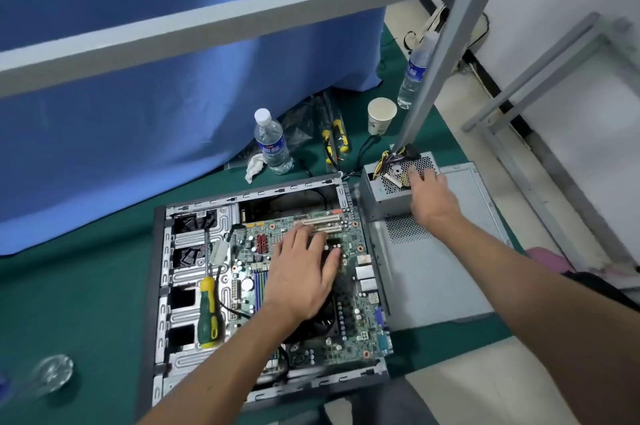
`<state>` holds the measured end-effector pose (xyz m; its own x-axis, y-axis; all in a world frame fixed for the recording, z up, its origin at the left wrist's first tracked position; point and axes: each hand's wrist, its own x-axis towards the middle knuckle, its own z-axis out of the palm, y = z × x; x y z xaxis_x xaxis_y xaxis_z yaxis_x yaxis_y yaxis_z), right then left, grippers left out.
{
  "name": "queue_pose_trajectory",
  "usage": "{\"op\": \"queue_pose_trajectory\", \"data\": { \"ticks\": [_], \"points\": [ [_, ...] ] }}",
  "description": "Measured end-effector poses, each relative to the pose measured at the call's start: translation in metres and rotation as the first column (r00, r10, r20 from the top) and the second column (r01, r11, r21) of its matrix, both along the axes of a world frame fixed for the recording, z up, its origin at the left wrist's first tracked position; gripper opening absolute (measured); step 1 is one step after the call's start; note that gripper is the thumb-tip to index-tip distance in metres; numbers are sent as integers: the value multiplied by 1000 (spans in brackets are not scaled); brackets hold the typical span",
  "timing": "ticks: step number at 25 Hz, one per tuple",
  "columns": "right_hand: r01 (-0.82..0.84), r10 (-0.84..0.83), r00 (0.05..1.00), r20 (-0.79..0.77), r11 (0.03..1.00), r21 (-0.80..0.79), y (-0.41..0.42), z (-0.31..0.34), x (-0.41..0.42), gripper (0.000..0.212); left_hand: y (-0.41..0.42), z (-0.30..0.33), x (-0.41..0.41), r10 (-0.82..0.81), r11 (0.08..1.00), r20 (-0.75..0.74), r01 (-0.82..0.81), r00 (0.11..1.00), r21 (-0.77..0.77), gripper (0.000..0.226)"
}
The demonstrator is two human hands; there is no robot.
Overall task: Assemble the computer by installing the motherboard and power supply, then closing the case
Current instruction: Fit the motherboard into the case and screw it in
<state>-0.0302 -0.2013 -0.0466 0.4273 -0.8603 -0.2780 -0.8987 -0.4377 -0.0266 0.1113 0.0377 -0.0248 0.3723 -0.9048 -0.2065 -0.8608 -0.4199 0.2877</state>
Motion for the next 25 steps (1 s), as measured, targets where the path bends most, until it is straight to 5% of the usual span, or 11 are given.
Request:
{"op": "queue_pose_trajectory", "data": {
  "ticks": [3,8,10,13,17,19,20,22,23,25],
  "points": [
    [-153,154,988,3,983,-100,-2,-3,-7,38,-1,-1,-2,17,1000,25,-17,1000,-10,62],
    [-106,78,916,393,993,50,21,14,-13,18,-1,0,-3,16,1000,59,-16,998,-8,58],
    [-14,-41,808,588,996,89,36,35,-13,17,0,-1,-3,17,1000,61,-16,998,-16,58],
    [87,-278,523,805,958,274,65,70,-20,11,1,-1,-3,14,1000,61,-12,998,-24,57],
    [-18,-490,290,822,856,517,107,102,-33,17,0,7,-6,2,998,-14,-3,1000,-68,50],
    [-41,-557,235,797,813,581,123,112,-39,17,4,21,-10,-32,981,-201,-8,979,-196,46],
    [-42,-598,214,772,785,619,130,116,-40,17,7,31,-14,-35,968,-400,-69,916,-242,47],
    [-18,-677,185,712,722,692,145,117,-43,16,17,49,-23,-25,961,-833,-215,553,-171,47],
    [-7,-713,172,680,689,725,154,116,-44,15,25,55,-29,-21,965,-926,-235,378,-117,43],
    [-31,-790,120,601,602,798,170,112,-44,14,37,63,-38,-17,974,-942,-206,335,-91,33]
  ]
}}
